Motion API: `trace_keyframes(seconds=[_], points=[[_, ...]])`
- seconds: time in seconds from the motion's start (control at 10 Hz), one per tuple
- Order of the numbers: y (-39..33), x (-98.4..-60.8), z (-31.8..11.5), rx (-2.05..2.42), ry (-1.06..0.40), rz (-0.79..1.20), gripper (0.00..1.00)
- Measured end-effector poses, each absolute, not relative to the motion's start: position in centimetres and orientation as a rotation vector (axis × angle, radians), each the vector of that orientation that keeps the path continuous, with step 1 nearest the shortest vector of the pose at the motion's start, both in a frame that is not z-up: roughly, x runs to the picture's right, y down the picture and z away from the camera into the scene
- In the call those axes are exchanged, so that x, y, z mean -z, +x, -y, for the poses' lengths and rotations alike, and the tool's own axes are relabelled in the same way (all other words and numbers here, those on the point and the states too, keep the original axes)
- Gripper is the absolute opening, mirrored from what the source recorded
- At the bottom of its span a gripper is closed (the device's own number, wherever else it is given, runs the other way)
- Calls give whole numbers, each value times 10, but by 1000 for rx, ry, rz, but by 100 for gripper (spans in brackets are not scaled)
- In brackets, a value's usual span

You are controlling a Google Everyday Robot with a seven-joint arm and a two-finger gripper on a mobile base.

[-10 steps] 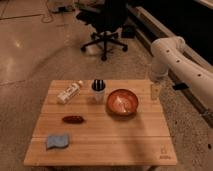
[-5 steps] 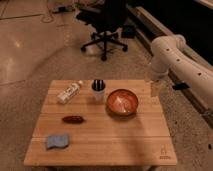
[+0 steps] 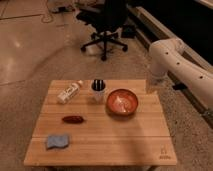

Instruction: Drag the pepper across the table

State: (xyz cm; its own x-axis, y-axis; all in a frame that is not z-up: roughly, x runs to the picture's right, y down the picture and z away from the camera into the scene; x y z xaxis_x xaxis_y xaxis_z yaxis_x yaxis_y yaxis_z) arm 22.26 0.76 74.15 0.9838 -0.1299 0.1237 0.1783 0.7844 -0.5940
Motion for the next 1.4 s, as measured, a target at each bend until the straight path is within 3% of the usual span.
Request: trace_keyframes(seconds=[0.1,0.2,1.4], points=[[223,-740,-16,144,-657,67,42],[216,-730,-26,133,-657,63,45],[193,-718,-47,227,-665,69,45]])
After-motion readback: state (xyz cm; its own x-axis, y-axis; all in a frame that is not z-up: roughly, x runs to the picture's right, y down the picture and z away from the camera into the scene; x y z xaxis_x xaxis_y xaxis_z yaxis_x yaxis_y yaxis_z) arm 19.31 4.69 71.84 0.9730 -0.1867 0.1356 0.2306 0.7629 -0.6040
